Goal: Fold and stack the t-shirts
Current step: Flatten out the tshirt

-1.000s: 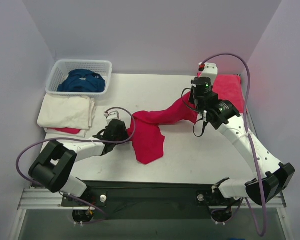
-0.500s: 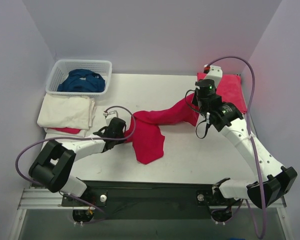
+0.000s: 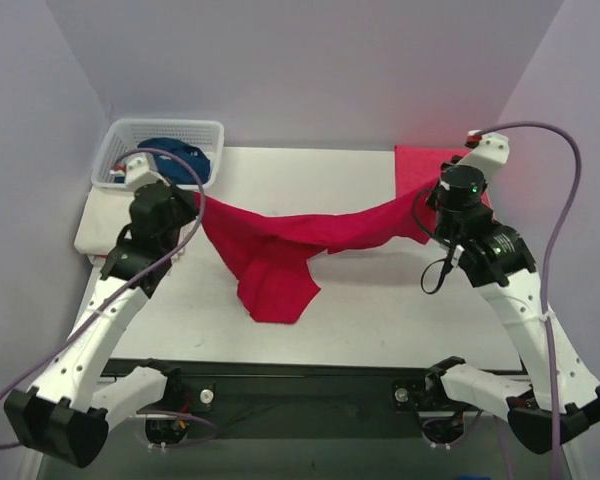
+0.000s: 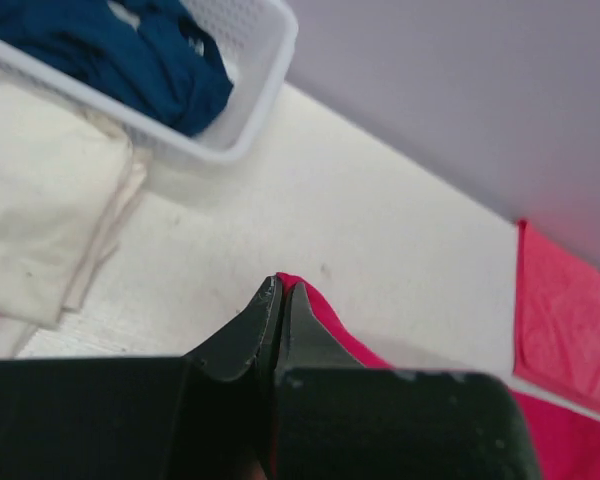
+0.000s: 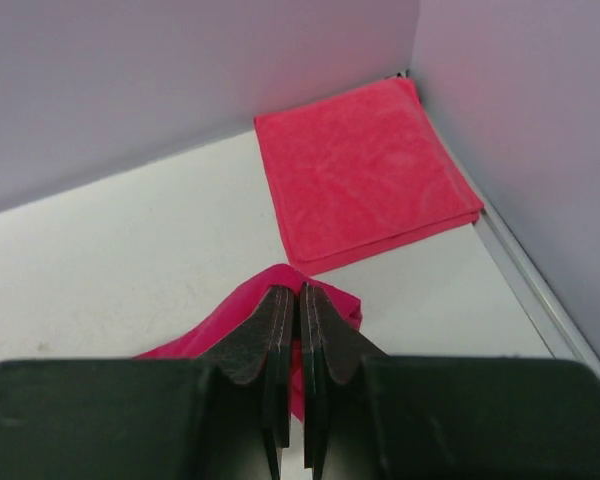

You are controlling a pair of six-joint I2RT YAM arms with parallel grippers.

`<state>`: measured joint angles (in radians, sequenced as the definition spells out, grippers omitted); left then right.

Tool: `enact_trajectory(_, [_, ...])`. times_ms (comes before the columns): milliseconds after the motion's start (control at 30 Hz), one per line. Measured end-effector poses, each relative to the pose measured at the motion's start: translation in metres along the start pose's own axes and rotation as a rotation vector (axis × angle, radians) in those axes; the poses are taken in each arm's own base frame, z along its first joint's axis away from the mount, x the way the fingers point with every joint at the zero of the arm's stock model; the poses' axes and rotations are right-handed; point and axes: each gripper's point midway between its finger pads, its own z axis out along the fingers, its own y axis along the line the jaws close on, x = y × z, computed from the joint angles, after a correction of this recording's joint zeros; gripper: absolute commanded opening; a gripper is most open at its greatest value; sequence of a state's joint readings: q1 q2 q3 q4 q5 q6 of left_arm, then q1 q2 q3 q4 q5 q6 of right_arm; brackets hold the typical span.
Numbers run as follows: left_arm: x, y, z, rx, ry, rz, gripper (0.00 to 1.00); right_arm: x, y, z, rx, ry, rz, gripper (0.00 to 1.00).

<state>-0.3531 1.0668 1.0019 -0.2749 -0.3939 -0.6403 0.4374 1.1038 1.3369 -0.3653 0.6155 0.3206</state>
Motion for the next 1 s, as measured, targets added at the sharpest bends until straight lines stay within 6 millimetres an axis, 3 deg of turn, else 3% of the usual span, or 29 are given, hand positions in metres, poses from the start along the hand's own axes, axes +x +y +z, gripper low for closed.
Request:
enact_trajectory(133, [-0.08, -0.006, -0.039, 0.033, -0.189, -0.063, 0.0, -0.037, -0.024, -0.026, 0.016, -0.102, 0.074, 0.0])
enact_trajectory(367, [-0.162, -0.012, -0.111, 0.098, -0.395, -0.109, 0.0, -0.07, -0.053, -0.069, -0.021, -0.211, 0.159, 0.0])
enact_trajectory(667, [-0.225, -0.018, -0.214, 0.242, -0.606, -0.144, 0.0, -0.089, -0.079, -0.134, -0.195, -0.317, 0.231, 0.0])
enact_trajectory(833, [-0.255, -0.018, -0.284, 0.353, -0.743, -0.171, 0.0, -0.093, -0.077, -0.165, -0.343, -0.355, 0.254, 0.0])
enact_trajectory(1000, [-0.282, -0.02, -0.341, 0.438, -0.867, -0.185, 0.0, -0.091, -0.064, -0.18, -0.461, -0.348, 0.261, 0.0])
